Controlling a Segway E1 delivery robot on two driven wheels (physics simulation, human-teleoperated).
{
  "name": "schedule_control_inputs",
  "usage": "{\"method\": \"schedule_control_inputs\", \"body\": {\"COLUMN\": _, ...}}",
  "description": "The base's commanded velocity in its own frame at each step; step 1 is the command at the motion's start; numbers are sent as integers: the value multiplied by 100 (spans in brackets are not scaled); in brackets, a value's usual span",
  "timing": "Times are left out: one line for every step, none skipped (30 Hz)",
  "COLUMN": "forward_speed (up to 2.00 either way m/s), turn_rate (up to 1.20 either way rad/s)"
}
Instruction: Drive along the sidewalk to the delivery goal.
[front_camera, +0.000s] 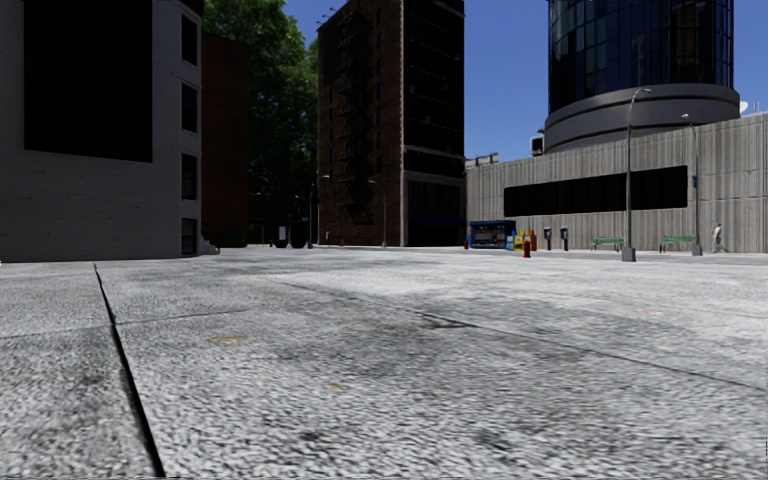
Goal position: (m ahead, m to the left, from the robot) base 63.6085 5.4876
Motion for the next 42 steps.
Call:
{"method": "schedule_control_inputs", "body": {"forward_speed": 200, "turn_rate": 24}}
{"method": "schedule_control_inputs", "body": {"forward_speed": 200, "turn_rate": 21}}
{"method": "schedule_control_inputs", "body": {"forward_speed": 200, "turn_rate": 7}}
{"method": "schedule_control_inputs", "body": {"forward_speed": 200, "turn_rate": 3}}
{"method": "schedule_control_inputs", "body": {"forward_speed": 200, "turn_rate": 3}}
{"method": "schedule_control_inputs", "body": {"forward_speed": 200, "turn_rate": 2}}
{"method": "schedule_control_inputs", "body": {"forward_speed": 200, "turn_rate": 1}}
{"method": "schedule_control_inputs", "body": {"forward_speed": 200, "turn_rate": 1}}
{"method": "schedule_control_inputs", "body": {"forward_speed": 200, "turn_rate": 1}}
{"method": "schedule_control_inputs", "body": {"forward_speed": 200, "turn_rate": 1}}
{"method": "schedule_control_inputs", "body": {"forward_speed": 200, "turn_rate": 1}}
{"method": "schedule_control_inputs", "body": {"forward_speed": 200, "turn_rate": 1}}
{"method": "schedule_control_inputs", "body": {"forward_speed": 200, "turn_rate": 0}}
{"method": "schedule_control_inputs", "body": {"forward_speed": 200, "turn_rate": 0}}
{"method": "schedule_control_inputs", "body": {"forward_speed": 200, "turn_rate": 0}}
{"method": "schedule_control_inputs", "body": {"forward_speed": 200, "turn_rate": 0}}
{"method": "schedule_control_inputs", "body": {"forward_speed": 200, "turn_rate": 0}}
{"method": "schedule_control_inputs", "body": {"forward_speed": 200, "turn_rate": 0}}
{"method": "schedule_control_inputs", "body": {"forward_speed": 200, "turn_rate": 0}}
{"method": "schedule_control_inputs", "body": {"forward_speed": 200, "turn_rate": 0}}
{"method": "schedule_control_inputs", "body": {"forward_speed": 200, "turn_rate": 0}}
{"method": "schedule_control_inputs", "body": {"forward_speed": 200, "turn_rate": 0}}
{"method": "schedule_control_inputs", "body": {"forward_speed": 200, "turn_rate": 0}}
{"method": "schedule_control_inputs", "body": {"forward_speed": 200, "turn_rate": 0}}
{"method": "schedule_control_inputs", "body": {"forward_speed": 200, "turn_rate": 0}}
{"method": "schedule_control_inputs", "body": {"forward_speed": 200, "turn_rate": 0}}
{"method": "schedule_control_inputs", "body": {"forward_speed": 200, "turn_rate": 0}}
{"method": "schedule_control_inputs", "body": {"forward_speed": 200, "turn_rate": 0}}
{"method": "schedule_control_inputs", "body": {"forward_speed": 200, "turn_rate": 0}}
{"method": "schedule_control_inputs", "body": {"forward_speed": 200, "turn_rate": 6}}
{"method": "schedule_control_inputs", "body": {"forward_speed": 200, "turn_rate": 12}}
{"method": "schedule_control_inputs", "body": {"forward_speed": 200, "turn_rate": 15}}
{"method": "schedule_control_inputs", "body": {"forward_speed": 200, "turn_rate": 15}}
{"method": "schedule_control_inputs", "body": {"forward_speed": 200, "turn_rate": 16}}
{"method": "schedule_control_inputs", "body": {"forward_speed": 200, "turn_rate": 17}}
{"method": "schedule_control_inputs", "body": {"forward_speed": 200, "turn_rate": 17}}
{"method": "schedule_control_inputs", "body": {"forward_speed": 200, "turn_rate": 17}}
{"method": "schedule_control_inputs", "body": {"forward_speed": 200, "turn_rate": 17}}
{"method": "schedule_control_inputs", "body": {"forward_speed": 200, "turn_rate": 17}}
{"method": "schedule_control_inputs", "body": {"forward_speed": 200, "turn_rate": 17}}
{"method": "schedule_control_inputs", "body": {"forward_speed": 200, "turn_rate": 17}}
{"method": "schedule_control_inputs", "body": {"forward_speed": 200, "turn_rate": 17}}
